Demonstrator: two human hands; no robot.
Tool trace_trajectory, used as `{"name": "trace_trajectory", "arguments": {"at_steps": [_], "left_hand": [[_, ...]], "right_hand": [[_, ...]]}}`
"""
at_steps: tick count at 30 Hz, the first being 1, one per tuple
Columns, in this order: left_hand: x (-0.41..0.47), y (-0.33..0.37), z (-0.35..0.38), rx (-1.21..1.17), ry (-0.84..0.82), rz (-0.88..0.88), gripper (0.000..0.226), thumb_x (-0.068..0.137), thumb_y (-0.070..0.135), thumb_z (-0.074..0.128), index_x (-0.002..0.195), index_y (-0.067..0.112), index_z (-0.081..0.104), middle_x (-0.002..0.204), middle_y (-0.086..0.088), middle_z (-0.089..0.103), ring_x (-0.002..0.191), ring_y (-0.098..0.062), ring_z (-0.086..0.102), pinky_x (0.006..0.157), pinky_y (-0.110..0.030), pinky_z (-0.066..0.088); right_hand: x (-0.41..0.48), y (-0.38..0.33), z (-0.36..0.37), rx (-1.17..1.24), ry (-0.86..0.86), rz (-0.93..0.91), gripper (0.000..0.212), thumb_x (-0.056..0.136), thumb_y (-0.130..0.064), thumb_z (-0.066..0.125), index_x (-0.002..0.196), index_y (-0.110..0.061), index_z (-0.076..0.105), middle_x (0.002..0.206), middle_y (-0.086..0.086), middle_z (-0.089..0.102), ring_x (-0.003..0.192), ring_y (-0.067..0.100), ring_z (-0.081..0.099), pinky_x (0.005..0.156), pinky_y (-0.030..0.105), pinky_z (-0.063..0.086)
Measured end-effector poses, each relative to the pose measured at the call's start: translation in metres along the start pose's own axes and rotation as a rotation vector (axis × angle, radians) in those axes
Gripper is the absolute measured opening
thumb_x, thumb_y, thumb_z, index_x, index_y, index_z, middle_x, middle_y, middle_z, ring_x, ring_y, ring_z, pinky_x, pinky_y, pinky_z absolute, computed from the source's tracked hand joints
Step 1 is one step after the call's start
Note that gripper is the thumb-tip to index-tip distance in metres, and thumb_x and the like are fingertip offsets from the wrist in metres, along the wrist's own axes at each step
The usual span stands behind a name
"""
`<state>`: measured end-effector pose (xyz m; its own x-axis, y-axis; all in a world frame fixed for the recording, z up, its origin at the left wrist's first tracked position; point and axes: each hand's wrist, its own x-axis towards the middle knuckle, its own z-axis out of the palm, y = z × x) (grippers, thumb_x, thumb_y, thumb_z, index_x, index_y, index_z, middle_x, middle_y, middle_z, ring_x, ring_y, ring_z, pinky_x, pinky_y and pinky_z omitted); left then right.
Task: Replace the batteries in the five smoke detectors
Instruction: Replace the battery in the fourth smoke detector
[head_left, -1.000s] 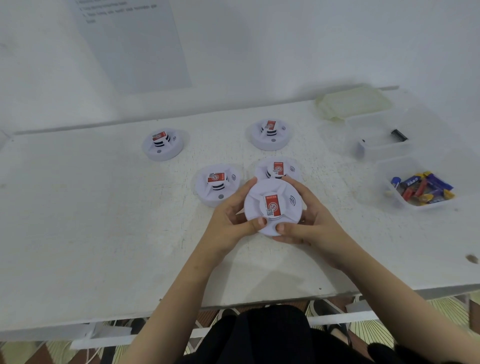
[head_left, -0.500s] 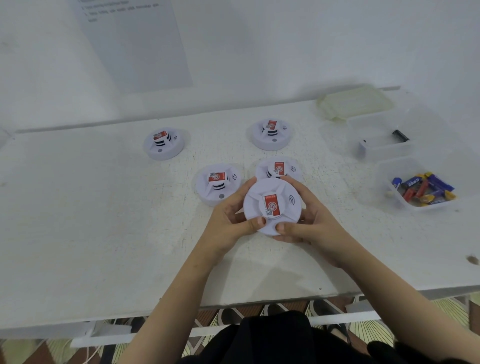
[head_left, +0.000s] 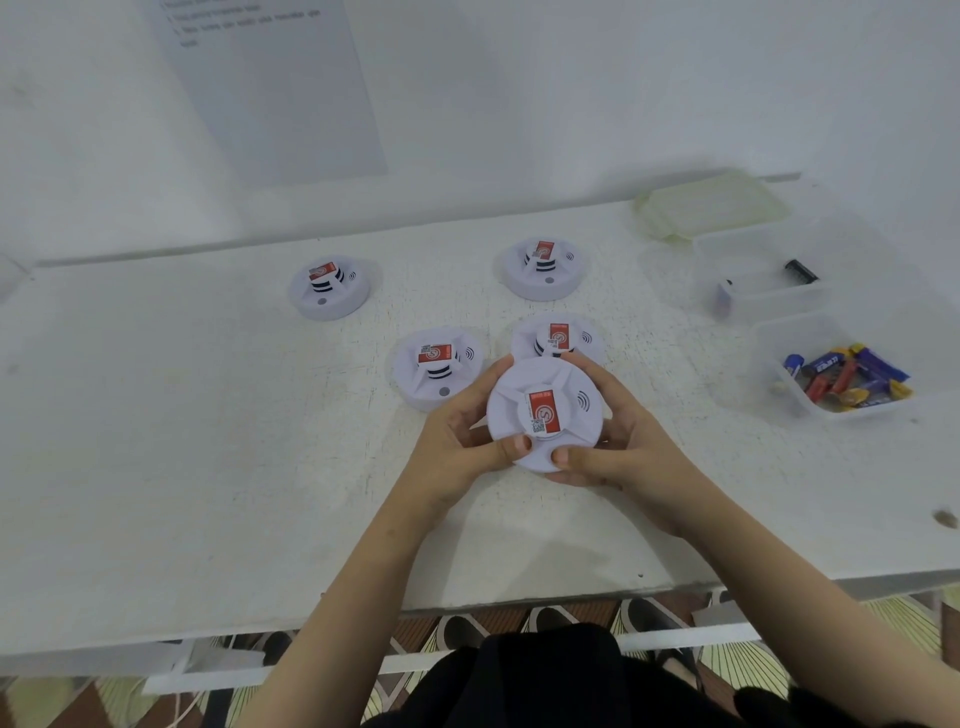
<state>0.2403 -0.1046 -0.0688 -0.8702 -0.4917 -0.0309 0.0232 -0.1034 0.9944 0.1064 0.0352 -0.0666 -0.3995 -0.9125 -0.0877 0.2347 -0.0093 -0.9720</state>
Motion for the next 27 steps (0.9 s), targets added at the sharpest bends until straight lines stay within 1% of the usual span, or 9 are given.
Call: {"name": "trace_trajectory", "arguments": {"at_steps": [2, 4, 8, 11, 13, 15, 18, 22, 27], "left_hand": [[-0.0004, 0.0001, -0.0006, 0.005, 0.000, -0.002, 0.068, 0.070, 0.014, 0.078, 0.130, 0.033, 0.052, 0.131, 0.005, 0.063, 0.120, -0.016, 0.059, 0.086, -0.029, 0.054], [-0.0008, 0.0003, -0.0006, 0.006, 0.000, -0.003, 0.065, 0.074, 0.006, 0.073, 0.129, 0.034, 0.052, 0.126, 0.009, 0.065, 0.118, -0.014, 0.060, 0.085, -0.028, 0.054], [-0.0016, 0.0006, -0.0003, -0.002, 0.007, -0.011, 0.063, 0.074, 0.003, 0.071, 0.127, 0.034, 0.053, 0.126, 0.009, 0.065, 0.117, -0.014, 0.061, 0.084, -0.028, 0.055], [-0.0025, 0.0025, -0.0003, -0.020, 0.019, -0.028, 0.066, 0.074, 0.004, 0.076, 0.128, 0.034, 0.052, 0.129, 0.006, 0.063, 0.116, -0.014, 0.062, 0.082, -0.027, 0.055], [-0.0031, 0.0041, 0.0001, -0.023, 0.020, -0.027, 0.064, 0.072, 0.007, 0.071, 0.127, 0.034, 0.052, 0.128, 0.009, 0.064, 0.115, -0.012, 0.062, 0.081, -0.027, 0.055], [-0.0035, 0.0051, 0.0004, -0.019, 0.016, -0.026, 0.063, 0.072, 0.007, 0.070, 0.126, 0.034, 0.053, 0.124, 0.011, 0.066, 0.114, -0.011, 0.063, 0.081, -0.027, 0.055], [-0.0045, 0.0056, 0.0011, -0.013, 0.013, -0.023, 0.062, 0.072, 0.006, 0.069, 0.125, 0.035, 0.053, 0.121, 0.013, 0.067, 0.112, -0.010, 0.063, 0.081, -0.027, 0.055], [-0.0047, 0.0046, 0.0016, -0.001, 0.020, -0.012, 0.064, 0.074, 0.000, 0.072, 0.124, 0.036, 0.054, 0.126, 0.010, 0.065, 0.114, -0.012, 0.063, 0.082, -0.026, 0.056], [-0.0055, 0.0046, 0.0017, 0.003, 0.008, -0.006, 0.063, 0.074, 0.004, 0.073, 0.123, 0.037, 0.055, 0.124, 0.013, 0.066, 0.116, -0.014, 0.062, 0.084, -0.028, 0.055]], "right_hand": [[0.0000, -0.0002, 0.0005, -0.002, 0.000, -0.002, 0.078, 0.077, 0.010, 0.066, 0.138, -0.033, 0.040, 0.123, -0.004, 0.063, 0.110, 0.020, 0.063, 0.078, 0.039, 0.057], [0.0000, 0.0000, 0.0010, -0.010, 0.004, -0.002, 0.078, 0.077, 0.009, 0.067, 0.137, -0.033, 0.040, 0.123, -0.005, 0.062, 0.109, 0.020, 0.063, 0.077, 0.039, 0.057], [-0.0007, 0.0005, 0.0006, -0.019, 0.004, 0.002, 0.080, 0.076, 0.008, 0.068, 0.137, -0.035, 0.040, 0.121, -0.006, 0.064, 0.108, 0.021, 0.064, 0.078, 0.040, 0.057], [-0.0016, 0.0002, 0.0013, -0.017, -0.005, -0.001, 0.076, 0.074, -0.004, 0.071, 0.134, -0.040, 0.041, 0.122, -0.007, 0.063, 0.108, 0.021, 0.064, 0.079, 0.039, 0.057], [-0.0021, 0.0004, 0.0025, -0.012, -0.005, -0.002, 0.069, 0.075, -0.015, 0.068, 0.132, -0.044, 0.041, 0.124, -0.008, 0.062, 0.108, 0.022, 0.064, 0.079, 0.040, 0.057], [-0.0026, 0.0015, 0.0032, 0.007, -0.002, -0.011, 0.062, 0.079, -0.020, 0.063, 0.132, -0.043, 0.041, 0.125, -0.009, 0.061, 0.109, 0.022, 0.063, 0.078, 0.041, 0.057], [-0.0036, 0.0023, 0.0037, 0.012, 0.001, -0.020, 0.059, 0.082, -0.018, 0.060, 0.134, -0.041, 0.040, 0.125, -0.010, 0.061, 0.111, 0.022, 0.062, 0.079, 0.042, 0.057], [-0.0050, 0.0035, 0.0036, 0.019, -0.005, -0.030, 0.059, 0.083, -0.016, 0.059, 0.135, -0.038, 0.040, 0.127, -0.008, 0.060, 0.112, 0.022, 0.062, 0.082, 0.044, 0.056], [-0.0060, 0.0040, 0.0044, 0.052, 0.002, -0.019, 0.060, 0.084, -0.012, 0.058, 0.136, -0.035, 0.039, 0.124, -0.008, 0.062, 0.109, 0.022, 0.063, 0.078, 0.040, 0.057]]}}
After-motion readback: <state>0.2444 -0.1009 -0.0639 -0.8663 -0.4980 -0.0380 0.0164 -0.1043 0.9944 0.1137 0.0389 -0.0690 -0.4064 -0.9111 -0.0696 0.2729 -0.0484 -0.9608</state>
